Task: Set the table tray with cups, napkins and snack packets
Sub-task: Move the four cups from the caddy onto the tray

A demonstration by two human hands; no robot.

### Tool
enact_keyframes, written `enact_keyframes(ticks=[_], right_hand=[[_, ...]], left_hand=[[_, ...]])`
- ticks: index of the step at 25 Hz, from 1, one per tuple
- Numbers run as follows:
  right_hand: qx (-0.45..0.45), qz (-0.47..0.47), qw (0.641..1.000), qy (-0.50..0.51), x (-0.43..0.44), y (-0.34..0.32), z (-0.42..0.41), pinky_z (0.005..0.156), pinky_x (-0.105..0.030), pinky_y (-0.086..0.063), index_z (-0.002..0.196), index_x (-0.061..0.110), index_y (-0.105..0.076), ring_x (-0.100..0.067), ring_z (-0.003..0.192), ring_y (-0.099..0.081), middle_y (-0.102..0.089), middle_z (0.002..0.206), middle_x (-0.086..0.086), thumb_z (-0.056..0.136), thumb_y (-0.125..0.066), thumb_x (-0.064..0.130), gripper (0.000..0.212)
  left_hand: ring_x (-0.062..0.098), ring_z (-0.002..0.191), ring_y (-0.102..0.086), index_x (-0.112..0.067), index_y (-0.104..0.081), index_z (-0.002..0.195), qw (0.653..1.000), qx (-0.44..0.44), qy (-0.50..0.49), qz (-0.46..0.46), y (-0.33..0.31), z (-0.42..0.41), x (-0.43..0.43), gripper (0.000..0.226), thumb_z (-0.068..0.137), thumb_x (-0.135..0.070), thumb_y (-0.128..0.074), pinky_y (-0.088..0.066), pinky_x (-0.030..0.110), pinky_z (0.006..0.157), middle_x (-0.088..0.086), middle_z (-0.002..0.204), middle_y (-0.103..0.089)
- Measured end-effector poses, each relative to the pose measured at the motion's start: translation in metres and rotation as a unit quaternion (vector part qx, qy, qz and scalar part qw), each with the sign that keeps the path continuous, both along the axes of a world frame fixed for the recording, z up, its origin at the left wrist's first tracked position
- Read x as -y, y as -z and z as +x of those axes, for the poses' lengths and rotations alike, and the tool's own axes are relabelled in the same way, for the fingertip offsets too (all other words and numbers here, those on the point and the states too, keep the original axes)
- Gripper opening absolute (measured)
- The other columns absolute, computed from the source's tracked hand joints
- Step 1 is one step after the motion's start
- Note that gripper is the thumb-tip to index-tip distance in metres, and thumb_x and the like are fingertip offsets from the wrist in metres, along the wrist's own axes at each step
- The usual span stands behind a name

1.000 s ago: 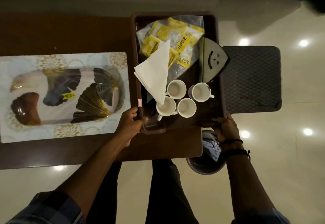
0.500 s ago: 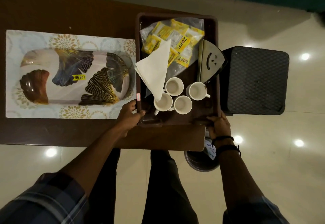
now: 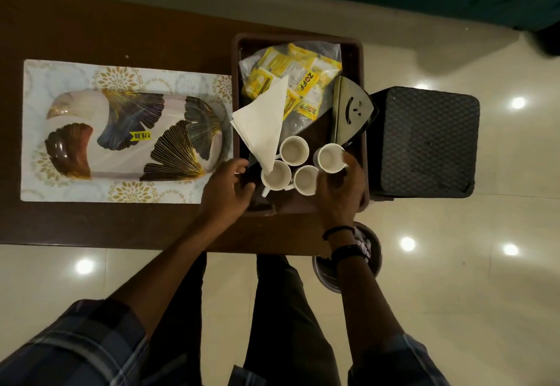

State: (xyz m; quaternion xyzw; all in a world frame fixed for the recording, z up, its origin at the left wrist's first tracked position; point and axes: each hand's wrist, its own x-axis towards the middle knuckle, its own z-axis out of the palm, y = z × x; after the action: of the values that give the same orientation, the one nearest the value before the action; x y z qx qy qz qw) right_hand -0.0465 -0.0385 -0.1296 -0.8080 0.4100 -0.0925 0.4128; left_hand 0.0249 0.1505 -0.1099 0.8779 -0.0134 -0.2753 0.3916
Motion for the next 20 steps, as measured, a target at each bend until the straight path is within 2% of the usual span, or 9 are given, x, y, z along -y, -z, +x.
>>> enact_keyframes(ticks=[2,5,8,11,13,15,19,20], right_hand=[[-0.027,0.021,0.996,-0.088,-0.012,-0.004,0.014,0.104,-0.035,-0.036,0.133,0.01,-0.046,-0.028,0.127,-0.043,-0.049,0.137,-0.011,0.079,-0.069,0.012,0.059],[-0.058,0.023,0.982,-0.181,-0.013,0.003,0.039,0.108,-0.036,-0.032,0.136,0.009,-0.046,-0.031,0.13,-0.042,-0.048,0.138,-0.013,0.076,-0.069,0.007,0.064],[-0.107,0.038,0.956,-0.269,-0.004,0.015,0.057,0.109,-0.044,-0.036,0.135,0.009,-0.048,-0.033,0.13,-0.043,-0.048,0.138,-0.017,0.067,-0.065,0.01,0.071],[-0.168,0.046,0.916,-0.361,0.009,0.02,0.066,0.107,-0.041,-0.037,0.14,0.016,-0.045,-0.033,0.134,-0.038,-0.038,0.145,-0.015,0.064,-0.068,0.011,0.08],[-0.181,0.03,0.902,-0.391,0.015,0.022,0.07,0.106,-0.039,-0.038,0.141,0.019,-0.043,-0.032,0.133,-0.039,-0.037,0.145,-0.014,0.066,-0.075,0.01,0.082],[-0.176,0.024,0.898,-0.403,0.018,0.021,0.073,0.106,-0.038,-0.038,0.141,0.017,-0.042,-0.032,0.13,-0.042,-0.038,0.143,-0.016,0.069,-0.074,0.011,0.079],[-0.179,0.026,0.892,-0.413,0.02,0.021,0.074,0.103,-0.042,-0.044,0.14,0.016,-0.043,-0.035,0.127,-0.046,-0.039,0.141,-0.017,0.066,-0.065,0.004,0.078],[-0.181,0.027,0.889,-0.419,0.02,0.022,0.074,0.102,-0.042,-0.044,0.139,0.015,-0.043,-0.035,0.126,-0.046,-0.04,0.14,-0.017,0.065,-0.065,0.009,0.078]], left_hand=[[0.021,0.094,-0.065,-0.017,-0.06,0.111,0.999,-0.021,0.035,0.021,-0.001,-0.005,0.011,0.032,0.081,-0.023,-0.07,-0.051,0.035,0.079,0.003,0.105,-0.068],[0.025,0.098,-0.064,-0.013,-0.06,0.104,0.995,-0.052,0.027,0.079,0.01,-0.014,0.028,0.034,0.078,-0.032,-0.072,-0.049,0.035,0.079,0.006,0.104,-0.069],[0.029,0.104,-0.062,-0.011,-0.056,0.109,0.994,-0.06,0.008,0.095,0.026,-0.022,0.037,0.044,0.075,-0.033,-0.074,-0.05,0.039,0.083,0.009,0.111,-0.067],[0.03,0.11,-0.059,-0.012,-0.052,0.117,0.994,-0.021,0.01,0.105,0.033,-0.024,0.044,0.053,0.073,-0.029,-0.076,-0.05,0.041,0.085,0.008,0.117,-0.063],[0.032,0.116,-0.055,-0.012,-0.046,0.126,0.993,0.009,0.011,0.115,0.038,-0.024,0.049,0.065,0.071,-0.026,-0.078,-0.049,0.044,0.089,0.009,0.124,-0.061],[0.033,0.12,-0.052,-0.013,-0.041,0.133,0.991,0.029,0.019,0.126,0.042,-0.024,0.05,0.071,0.073,-0.024,-0.077,-0.048,0.045,0.091,0.009,0.126,-0.06],[0.033,0.114,-0.058,-0.015,-0.034,0.139,0.993,0.038,0.048,0.103,0.049,-0.025,0.046,0.069,0.08,-0.016,-0.069,-0.051,0.047,0.09,0.011,0.12,-0.065],[0.032,0.112,-0.059,-0.015,-0.034,0.139,0.995,0.033,0.048,0.084,0.048,-0.025,0.044,0.07,0.079,-0.014,-0.069,-0.051,0.047,0.089,0.011,0.119,-0.065]])
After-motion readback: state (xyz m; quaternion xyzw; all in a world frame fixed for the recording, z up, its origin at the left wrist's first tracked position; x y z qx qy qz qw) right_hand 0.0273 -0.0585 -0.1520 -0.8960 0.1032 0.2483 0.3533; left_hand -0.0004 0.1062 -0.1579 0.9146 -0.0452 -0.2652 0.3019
